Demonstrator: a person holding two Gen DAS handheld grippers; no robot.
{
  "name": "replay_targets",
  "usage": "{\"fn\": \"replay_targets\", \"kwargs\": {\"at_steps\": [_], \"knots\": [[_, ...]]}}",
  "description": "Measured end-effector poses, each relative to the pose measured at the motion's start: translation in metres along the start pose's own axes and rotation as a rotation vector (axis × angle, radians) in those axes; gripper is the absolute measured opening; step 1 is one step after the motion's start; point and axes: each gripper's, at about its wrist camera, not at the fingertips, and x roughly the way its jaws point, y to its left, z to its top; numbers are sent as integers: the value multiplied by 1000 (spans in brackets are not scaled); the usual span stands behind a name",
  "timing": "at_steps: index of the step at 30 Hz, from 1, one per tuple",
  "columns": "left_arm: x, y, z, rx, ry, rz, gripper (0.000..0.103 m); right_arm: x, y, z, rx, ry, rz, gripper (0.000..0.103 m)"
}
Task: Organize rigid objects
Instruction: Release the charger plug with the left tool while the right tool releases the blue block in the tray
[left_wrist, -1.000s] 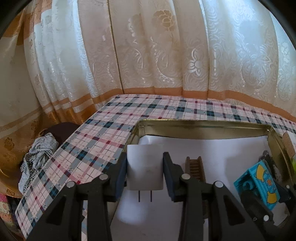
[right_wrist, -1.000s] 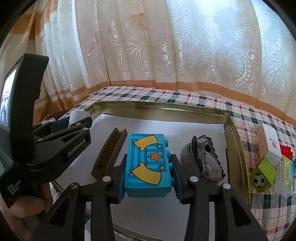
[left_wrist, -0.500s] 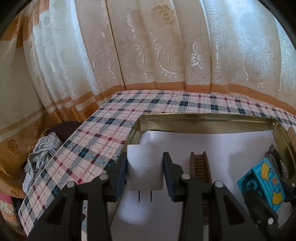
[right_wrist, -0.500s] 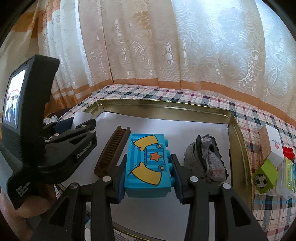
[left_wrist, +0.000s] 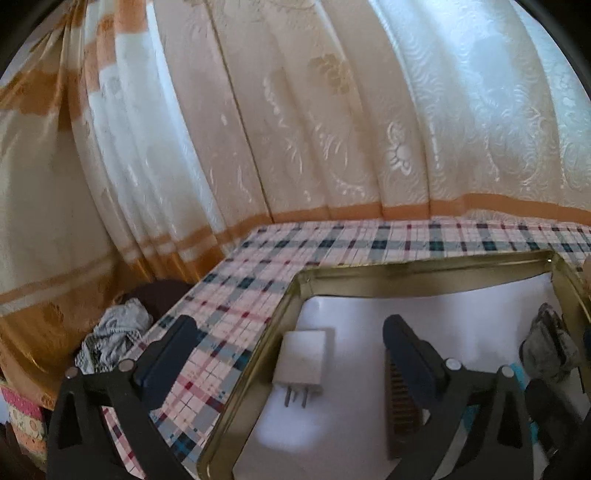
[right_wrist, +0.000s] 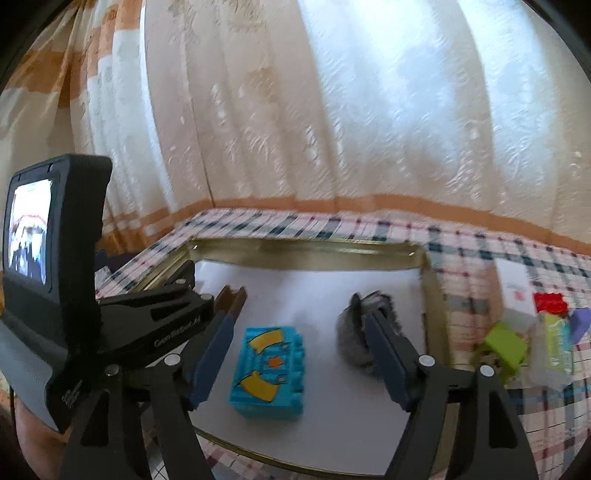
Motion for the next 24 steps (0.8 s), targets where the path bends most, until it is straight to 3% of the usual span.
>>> {"fn": "replay_targets", "kwargs": {"at_steps": [10,24], "knots": [[0,12,0,-99,5,-26,102,-11,-24,3,71,-47,-66,76],[-18,-2,-4,-114,-53,-80,102,-21,-28,3,33,-104,-123,76]]}}
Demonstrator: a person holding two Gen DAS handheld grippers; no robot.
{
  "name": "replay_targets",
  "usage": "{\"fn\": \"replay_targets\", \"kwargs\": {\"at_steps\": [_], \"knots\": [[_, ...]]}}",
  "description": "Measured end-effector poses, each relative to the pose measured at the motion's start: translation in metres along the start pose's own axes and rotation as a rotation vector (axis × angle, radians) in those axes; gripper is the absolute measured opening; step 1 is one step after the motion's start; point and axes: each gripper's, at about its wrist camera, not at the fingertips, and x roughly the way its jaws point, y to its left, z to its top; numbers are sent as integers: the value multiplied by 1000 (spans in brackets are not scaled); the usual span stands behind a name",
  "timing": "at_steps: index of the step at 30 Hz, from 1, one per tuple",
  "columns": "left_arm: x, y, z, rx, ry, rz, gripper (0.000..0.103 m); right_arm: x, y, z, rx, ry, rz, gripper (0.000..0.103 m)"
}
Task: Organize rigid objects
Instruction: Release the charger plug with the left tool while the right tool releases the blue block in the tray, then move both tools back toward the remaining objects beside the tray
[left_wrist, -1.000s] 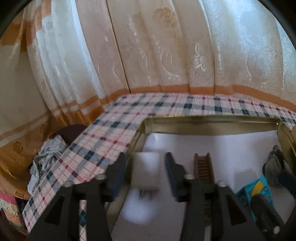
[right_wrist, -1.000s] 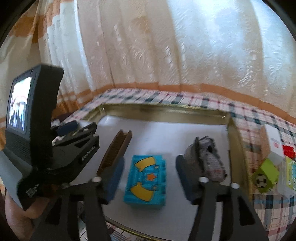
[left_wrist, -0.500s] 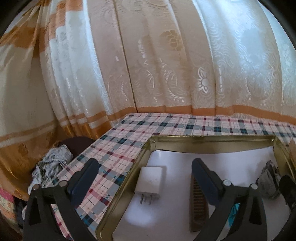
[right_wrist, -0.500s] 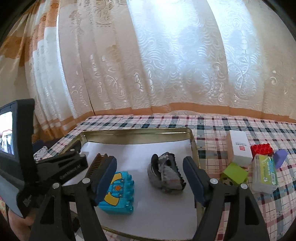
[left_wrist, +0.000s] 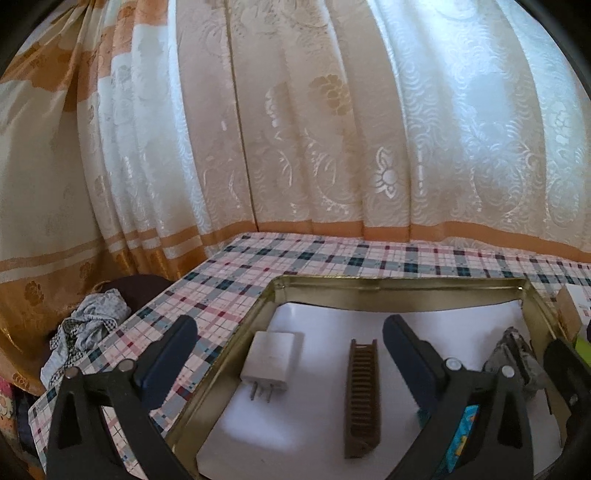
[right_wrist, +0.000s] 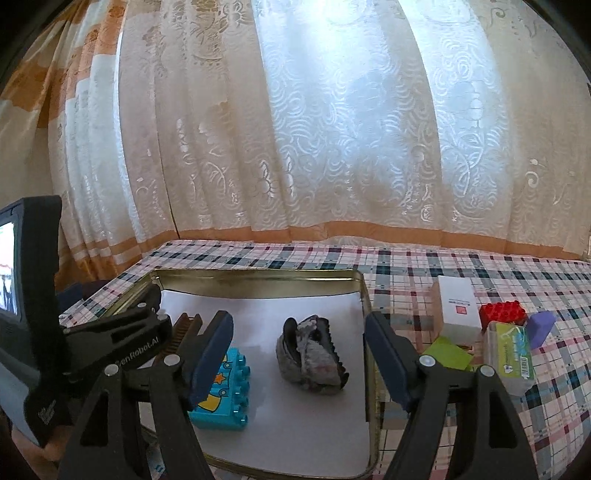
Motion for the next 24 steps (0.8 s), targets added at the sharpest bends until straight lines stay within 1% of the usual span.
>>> {"fn": "replay_targets", "kwargs": {"at_steps": [4,7,8,16,20,24], "knots": [[-11,1,-2,-33,-17,-17,102,-1,-5,0,-1,-8,-16,76],[-16,3,-4,-60,-17,-36,102,-4,-10,-1,-2,-25,-51,76],[-17,2,-5,-62,-19,-38,102,-5,-11,-1,-3,-27,-51,76],[-26,-8,-6,-43,-36,-37,102,-18,-32,-3,-19,-39,-65,76],[-35,-16,-8,-34,-47,-38,102,-23,-50,-3,-12,-35,-81,76],[-42,-29,-10,-5,-54,-41,102,-29,-70,-2,0,-36,-105,76]]}}
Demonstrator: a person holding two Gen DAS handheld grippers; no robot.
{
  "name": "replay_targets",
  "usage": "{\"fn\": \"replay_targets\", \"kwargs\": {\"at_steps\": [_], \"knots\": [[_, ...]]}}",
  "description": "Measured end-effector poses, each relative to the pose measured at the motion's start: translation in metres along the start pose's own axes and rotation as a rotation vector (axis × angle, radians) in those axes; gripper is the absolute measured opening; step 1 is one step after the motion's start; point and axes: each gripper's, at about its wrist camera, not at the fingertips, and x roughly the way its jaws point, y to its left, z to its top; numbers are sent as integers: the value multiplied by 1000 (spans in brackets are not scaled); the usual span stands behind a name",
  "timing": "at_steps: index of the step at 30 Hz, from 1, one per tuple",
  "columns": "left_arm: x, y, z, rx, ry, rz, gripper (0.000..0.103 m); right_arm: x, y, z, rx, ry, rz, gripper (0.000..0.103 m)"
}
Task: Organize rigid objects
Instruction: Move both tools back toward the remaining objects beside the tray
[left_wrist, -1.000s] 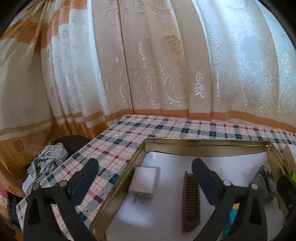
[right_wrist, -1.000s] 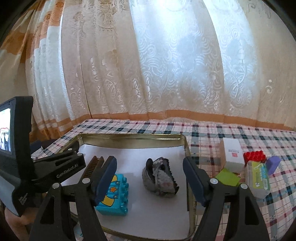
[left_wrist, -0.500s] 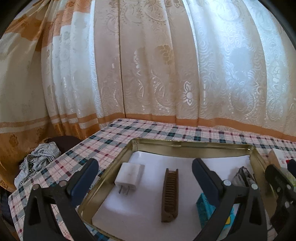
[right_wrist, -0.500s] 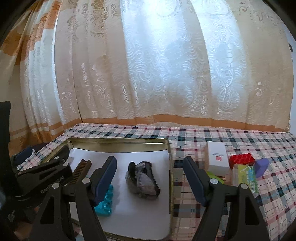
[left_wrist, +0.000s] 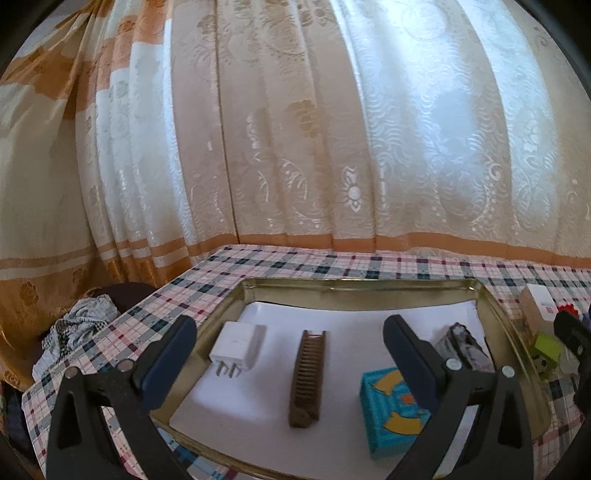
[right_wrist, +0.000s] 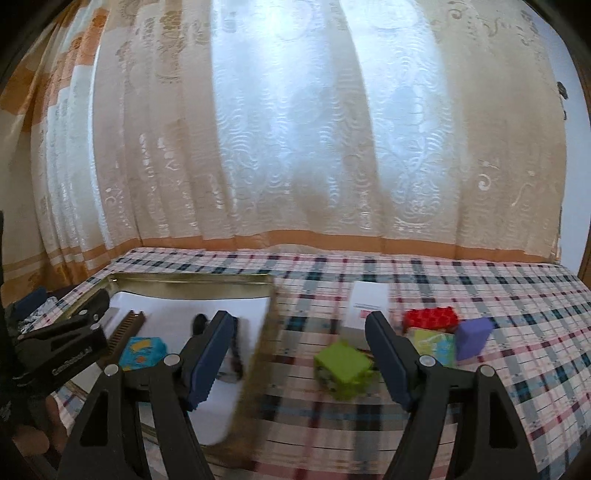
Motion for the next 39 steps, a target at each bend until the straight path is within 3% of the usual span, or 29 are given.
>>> {"fn": "replay_targets", "kwargs": {"at_steps": [22,28,39], "knots": [[-32,-61,-3,102,-41,-1,102,-16,-94,2,2,-2,-114,76],[-37,-75,-4,80,-8,-74,102,-17,-119,2,6,6,-165,76],[-50,-127,-6,137,28,-246,102,-14,-184,1,91,57,-230,76]]}}
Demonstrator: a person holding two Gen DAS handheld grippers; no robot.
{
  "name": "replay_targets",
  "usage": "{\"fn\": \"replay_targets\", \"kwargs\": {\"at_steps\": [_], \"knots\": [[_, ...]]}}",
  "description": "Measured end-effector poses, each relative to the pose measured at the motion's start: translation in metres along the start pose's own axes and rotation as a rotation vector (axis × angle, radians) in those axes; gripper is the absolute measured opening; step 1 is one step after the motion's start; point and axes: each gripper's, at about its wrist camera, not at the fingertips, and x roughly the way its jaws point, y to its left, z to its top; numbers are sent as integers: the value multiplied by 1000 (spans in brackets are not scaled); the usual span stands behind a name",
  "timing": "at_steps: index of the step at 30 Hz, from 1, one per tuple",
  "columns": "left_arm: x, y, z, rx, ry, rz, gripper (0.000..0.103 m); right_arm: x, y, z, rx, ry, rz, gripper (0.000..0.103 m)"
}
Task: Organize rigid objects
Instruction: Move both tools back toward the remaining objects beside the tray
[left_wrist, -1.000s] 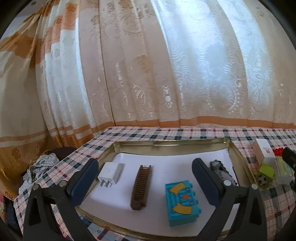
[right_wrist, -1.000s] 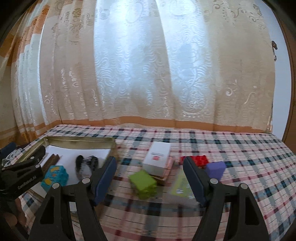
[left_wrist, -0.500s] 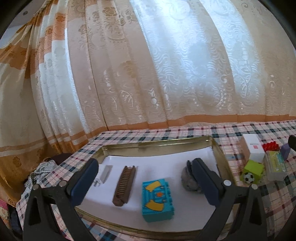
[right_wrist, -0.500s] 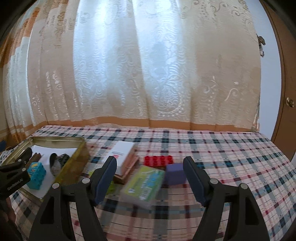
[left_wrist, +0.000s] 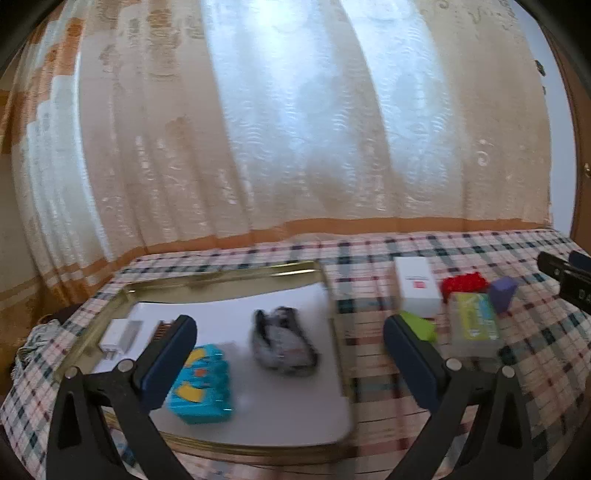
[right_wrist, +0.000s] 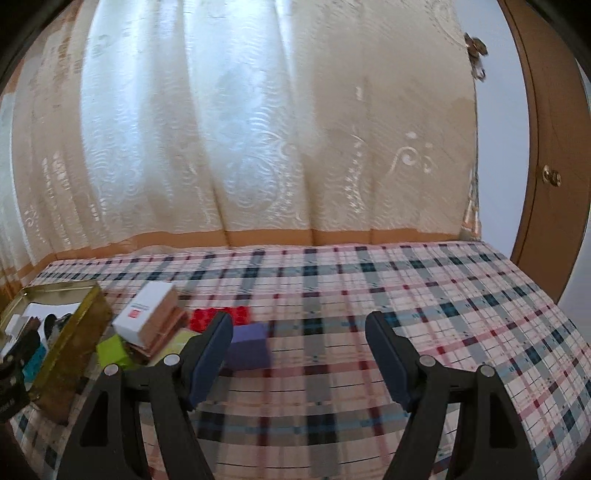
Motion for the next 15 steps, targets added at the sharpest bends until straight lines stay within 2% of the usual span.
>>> {"fn": "replay_targets", "kwargs": {"at_steps": [6,11,15], "knots": [[-1,-33,2,45,17,-88,102,5,-22,3,11,12,-25,76],[0,-71,5,106,44,-193,102,8,-32,5,0,15,-36,76],[5,-98,7,139,84,-261,102,10,-37,6,-16,18,-33,76]]}}
